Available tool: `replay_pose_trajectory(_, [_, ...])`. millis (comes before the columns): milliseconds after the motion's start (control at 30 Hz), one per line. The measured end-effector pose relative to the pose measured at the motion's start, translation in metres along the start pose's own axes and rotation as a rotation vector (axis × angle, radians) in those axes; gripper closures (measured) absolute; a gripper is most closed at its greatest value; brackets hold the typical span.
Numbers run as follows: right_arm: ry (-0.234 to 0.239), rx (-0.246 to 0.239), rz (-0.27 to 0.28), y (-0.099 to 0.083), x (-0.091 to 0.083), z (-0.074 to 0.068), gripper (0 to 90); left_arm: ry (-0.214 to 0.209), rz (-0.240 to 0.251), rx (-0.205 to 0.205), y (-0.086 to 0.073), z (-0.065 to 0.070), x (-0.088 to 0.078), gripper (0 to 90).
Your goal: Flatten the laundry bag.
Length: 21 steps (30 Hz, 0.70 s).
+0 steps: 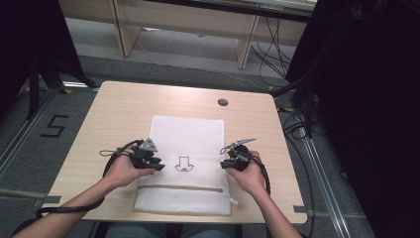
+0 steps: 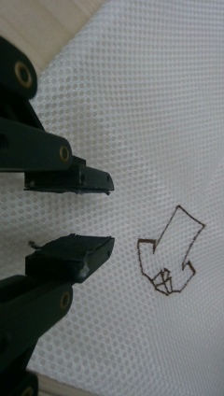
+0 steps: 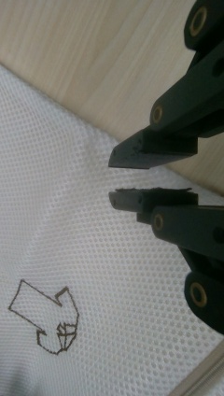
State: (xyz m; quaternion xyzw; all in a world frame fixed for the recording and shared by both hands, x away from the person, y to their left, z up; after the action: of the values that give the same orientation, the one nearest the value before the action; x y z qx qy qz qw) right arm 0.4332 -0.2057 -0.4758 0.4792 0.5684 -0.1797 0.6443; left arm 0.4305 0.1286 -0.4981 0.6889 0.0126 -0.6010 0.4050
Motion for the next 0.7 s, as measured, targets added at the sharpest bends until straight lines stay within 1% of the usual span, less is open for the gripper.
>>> replay_pose_trajectory(33, [0.003,0.005,0.037,-0.002,-0.001,0.001,75.8,-0.005,0.022,-0.010,0.001,0.001,0.000,62.8])
replay_pose_trajectory(67, [0.006,0.016,0.029,-0.002,-0.005,0.001,74.4,-0.012,0.035,-0.017,0.002,0.002,0.000,60.6])
replay_pose_trajectory(100, [-0.007,-0.010,0.043,-0.004,-0.007,0.003,73.2,-0.015,0.042,-0.027,0.002,0.003,0.000,58.1])
replay_pose_trajectory(133, [0.001,0.020,0.040,-0.004,-0.010,0.002,72.1,-0.011,0.048,-0.020,0.003,0.003,-0.002,57.1])
replay_pose_trajectory(167, [-0.002,0.015,0.050,-0.005,-0.011,0.003,71.3,-0.013,0.066,-0.023,0.004,0.003,-0.002,55.4])
replay_pose_trajectory(200, [-0.001,0.018,0.069,-0.005,-0.012,0.004,70.3,-0.016,0.068,-0.026,0.004,0.002,-0.002,52.1])
replay_pose_trajectory(233, [-0.002,0.027,0.072,-0.006,-0.013,0.004,69.5,-0.017,0.089,-0.057,0.005,0.003,-0.001,50.8])
replay_pose_trajectory(267, [-0.010,0.026,0.055,-0.006,-0.015,0.006,68.2,-0.010,0.075,-0.037,0.005,0.001,-0.003,49.0])
replay_pose_trajectory(300, [-0.014,0.028,0.056,-0.006,-0.015,0.006,67.5,-0.005,0.082,-0.058,0.006,0.001,-0.002,46.1])
replay_pose_trajectory(333, [-0.013,0.030,0.064,-0.007,-0.015,0.007,67.4,-0.004,0.087,-0.057,0.006,0.001,-0.003,44.4])
replay_pose_trajectory(367, [-0.017,0.020,0.046,-0.008,-0.016,0.008,66.8,-0.003,0.090,-0.060,0.007,0.001,-0.003,43.1])
replay_pose_trajectory(400, [-0.019,0.027,0.049,-0.008,-0.016,0.008,66.3,-0.005,0.097,-0.064,0.007,0.000,-0.003,42.2])
replay_pose_trajectory(433, [-0.019,0.031,0.051,-0.009,-0.015,0.009,65.7,-0.006,0.115,-0.073,0.008,0.001,-0.002,41.5])
replay_pose_trajectory(467, [-0.020,0.034,0.056,-0.009,-0.015,0.009,65.5,-0.005,0.109,-0.061,0.009,0.000,-0.002,41.1])
replay_pose_trajectory(500, [-0.021,0.037,0.064,-0.010,-0.015,0.010,65.3,-0.002,0.113,-0.063,0.010,0.000,-0.002,40.8])
replay_pose_trajectory(533, [-0.028,0.023,0.061,-0.011,-0.015,0.012,65.0,-0.001,0.123,-0.075,0.010,0.000,-0.002,40.8])
replay_pose_trajectory(567, [-0.026,0.038,0.055,-0.011,-0.017,0.012,64.9,0.009,0.126,-0.067,0.011,-0.001,-0.002,40.7])
replay_pose_trajectory(600, [-0.024,0.049,0.063,-0.011,-0.017,0.012,64.8,0.008,0.122,-0.058,0.010,-0.001,-0.002,40.7])
replay_pose_trajectory(633, [-0.023,0.061,0.084,-0.011,-0.016,0.013,64.7,0.011,0.127,-0.062,0.010,-0.001,-0.002,40.7])
replay_pose_trajectory(667, [-0.035,0.034,0.070,-0.012,-0.017,0.015,64.6,0.018,0.124,-0.060,0.010,-0.001,-0.002,40.7])
replay_pose_trajectory(700, [-0.032,0.050,0.038,-0.012,-0.020,0.015,64.6,0.019,0.122,-0.058,0.009,-0.001,-0.003,40.8])
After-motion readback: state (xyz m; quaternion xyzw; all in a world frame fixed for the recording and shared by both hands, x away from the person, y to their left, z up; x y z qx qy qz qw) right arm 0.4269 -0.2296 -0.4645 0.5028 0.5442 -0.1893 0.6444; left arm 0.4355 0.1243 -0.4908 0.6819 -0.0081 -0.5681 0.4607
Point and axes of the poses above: each handheld gripper's, and its own axes: x roughly forward along the jaws, y roughly out of its top, z roughly to its right, the point moved 1 cm from there along x, roughly forward along the jaws, and after that the axes turned 10 degrees about -z, right-handed, at the moved point
